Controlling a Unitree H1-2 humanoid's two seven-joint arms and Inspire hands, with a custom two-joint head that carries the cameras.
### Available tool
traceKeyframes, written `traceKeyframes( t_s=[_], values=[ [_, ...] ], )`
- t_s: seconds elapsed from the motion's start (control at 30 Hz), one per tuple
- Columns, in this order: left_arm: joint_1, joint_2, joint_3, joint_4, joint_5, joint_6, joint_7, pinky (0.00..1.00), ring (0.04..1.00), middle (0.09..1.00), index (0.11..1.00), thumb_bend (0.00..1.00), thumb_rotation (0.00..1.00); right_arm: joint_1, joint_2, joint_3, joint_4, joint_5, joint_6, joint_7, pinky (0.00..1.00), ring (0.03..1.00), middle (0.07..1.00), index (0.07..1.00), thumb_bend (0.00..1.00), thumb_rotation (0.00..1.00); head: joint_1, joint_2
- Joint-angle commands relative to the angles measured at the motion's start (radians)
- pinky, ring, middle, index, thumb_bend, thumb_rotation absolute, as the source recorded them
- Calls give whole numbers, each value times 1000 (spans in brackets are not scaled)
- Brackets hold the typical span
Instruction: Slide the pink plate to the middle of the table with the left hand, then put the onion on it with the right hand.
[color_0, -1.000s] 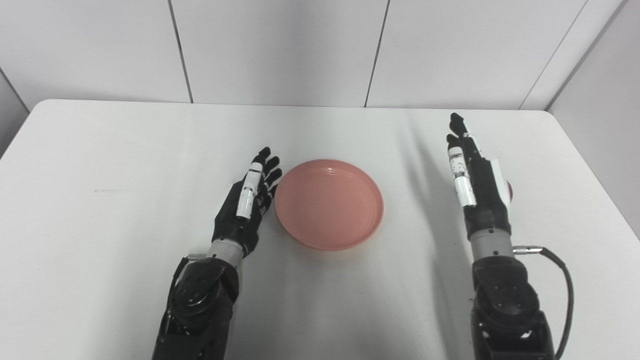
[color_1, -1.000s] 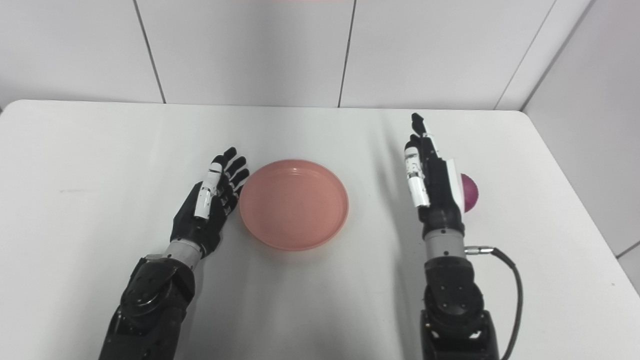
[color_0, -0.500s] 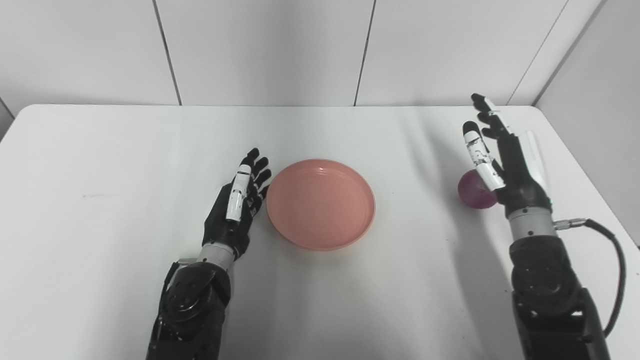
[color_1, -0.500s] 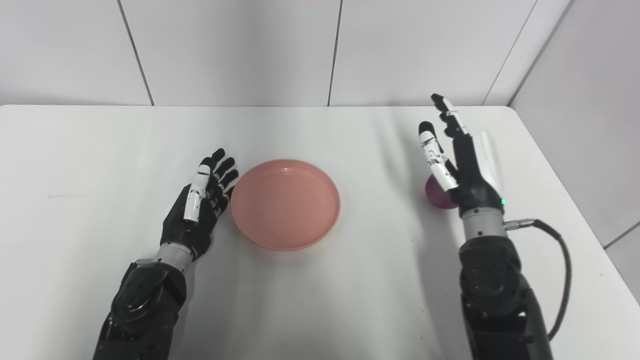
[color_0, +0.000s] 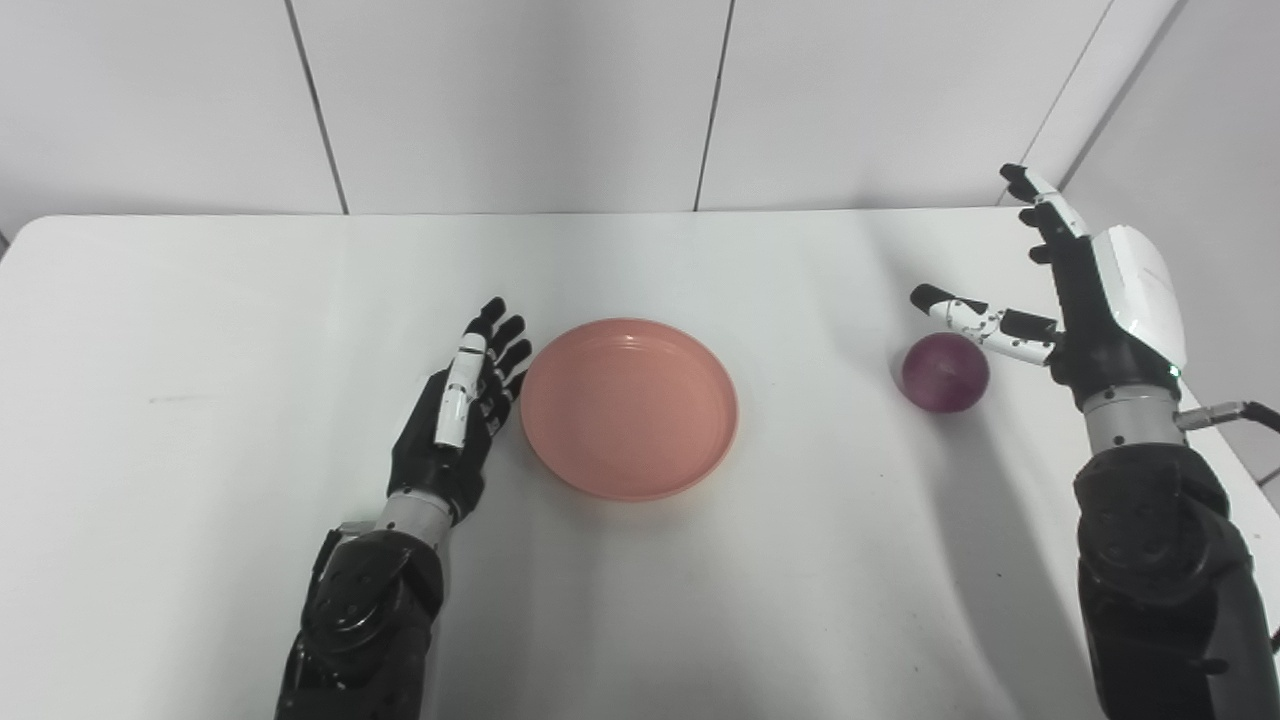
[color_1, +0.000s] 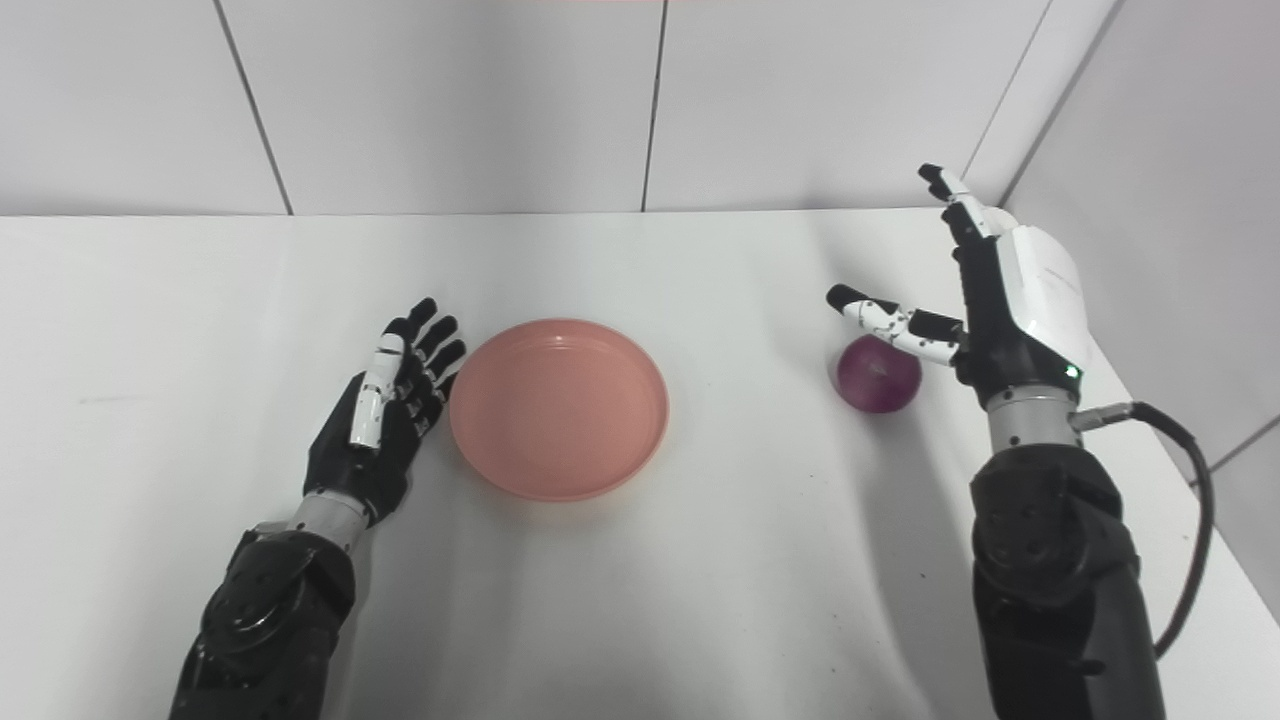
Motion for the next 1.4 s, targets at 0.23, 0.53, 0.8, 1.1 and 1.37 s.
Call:
traceKeyframes(
  t_s=[0.23, 0.53, 0.8, 1.1, 1.37],
  values=[
    [5, 14, 15, 15, -4, -25, -20, 962, 964, 974, 961, 473, 1000, 9, -52, -27, 32, -7, -16, -16, 713, 840, 895, 923, 1000, 408, -15, 1],
    [5, 13, 24, 16, -2, -22, -22, 957, 953, 963, 953, 476, 1000, 25, -58, -30, 83, 16, -1, 4, 684, 835, 914, 914, 1000, 387, -17, -4],
    [12, 18, 25, 14, -3, -15, -29, 952, 951, 961, 946, 474, 1000, 30, -49, -22, 143, 1, 1, 40, 770, 873, 909, 915, 1000, 447, -25, -11],
    [14, 21, 25, 14, -2, -11, -35, 951, 949, 959, 948, 473, 1000, 23, -46, -22, 199, -6, 2, 105, 770, 863, 896, 911, 1000, 492, -28, -10],
    [16, 19, 31, 6, -1, -1, -29, 936, 938, 948, 934, 470, 1000, 17, -43, -9, 251, 14, 1, 85, 782, 871, 901, 906, 1000, 498, -35, -9]
  ],
)
